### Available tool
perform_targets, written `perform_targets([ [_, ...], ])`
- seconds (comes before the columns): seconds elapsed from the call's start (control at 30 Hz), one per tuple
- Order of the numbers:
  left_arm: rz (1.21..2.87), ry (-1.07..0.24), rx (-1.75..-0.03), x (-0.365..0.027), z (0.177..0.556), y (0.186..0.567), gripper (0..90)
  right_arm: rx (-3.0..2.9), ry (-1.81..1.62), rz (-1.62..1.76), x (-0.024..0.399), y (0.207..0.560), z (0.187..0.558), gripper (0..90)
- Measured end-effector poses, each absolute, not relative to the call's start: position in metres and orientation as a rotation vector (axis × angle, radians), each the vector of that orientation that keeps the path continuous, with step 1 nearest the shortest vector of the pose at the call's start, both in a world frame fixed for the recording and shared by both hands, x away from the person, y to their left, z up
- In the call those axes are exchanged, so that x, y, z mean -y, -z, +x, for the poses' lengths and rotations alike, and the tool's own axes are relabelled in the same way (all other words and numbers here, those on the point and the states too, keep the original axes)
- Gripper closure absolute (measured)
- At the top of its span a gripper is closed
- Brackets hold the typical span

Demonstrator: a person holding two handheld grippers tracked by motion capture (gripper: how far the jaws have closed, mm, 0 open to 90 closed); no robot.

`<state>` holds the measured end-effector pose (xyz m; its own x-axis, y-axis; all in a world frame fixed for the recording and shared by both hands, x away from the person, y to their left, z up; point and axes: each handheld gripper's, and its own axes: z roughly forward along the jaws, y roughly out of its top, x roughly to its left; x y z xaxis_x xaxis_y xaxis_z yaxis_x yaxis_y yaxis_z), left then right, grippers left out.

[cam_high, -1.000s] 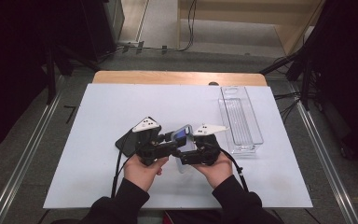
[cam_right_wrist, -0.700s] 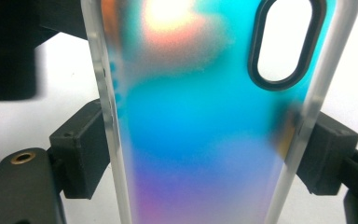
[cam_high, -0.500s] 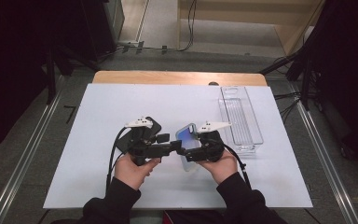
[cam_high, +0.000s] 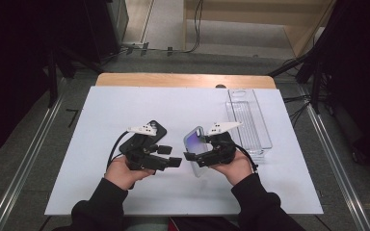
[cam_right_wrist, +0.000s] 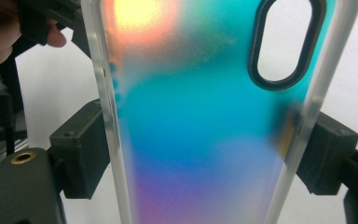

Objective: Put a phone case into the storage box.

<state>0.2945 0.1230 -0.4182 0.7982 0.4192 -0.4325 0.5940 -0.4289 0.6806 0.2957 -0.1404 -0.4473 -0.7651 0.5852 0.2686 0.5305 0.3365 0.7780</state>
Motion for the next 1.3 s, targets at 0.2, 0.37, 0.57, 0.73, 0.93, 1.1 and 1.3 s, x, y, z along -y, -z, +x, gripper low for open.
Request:
perform_targets([
  [0.2, 2.145, 0.177, -0.709, -0.134, 0.294, 0.426, 30.6, -2.523, -1.445, 1.051, 0.148, 0.443, 0.297, 15.5],
  [0.37, 2.170, 0.155, -0.683, -0.141, 0.291, 0.434, 30.6, -2.540, -1.453, 1.038, 0.154, 0.437, 0.296, 15.5],
  [0.57, 2.200, 0.154, -0.686, -0.146, 0.289, 0.440, 30.5, -2.557, -1.456, 1.041, 0.160, 0.433, 0.296, 15.5],
  [0.73, 2.213, 0.159, -0.680, -0.149, 0.288, 0.444, 30.5, -2.576, -1.453, 1.048, 0.164, 0.431, 0.296, 15.5],
  [0.93, 2.197, 0.173, -0.707, -0.158, 0.285, 0.451, 30.5, -2.587, -1.451, 1.039, 0.172, 0.425, 0.297, 15.5],
  [1.1, 2.192, 0.168, -0.733, -0.164, 0.283, 0.454, 30.5, -2.584, -1.446, 1.042, 0.178, 0.422, 0.297, 15.5],
  [1.3, 2.170, 0.191, -0.797, -0.171, 0.283, 0.455, 30.5, -2.550, -1.447, 1.062, 0.184, 0.416, 0.297, 15.5],
])
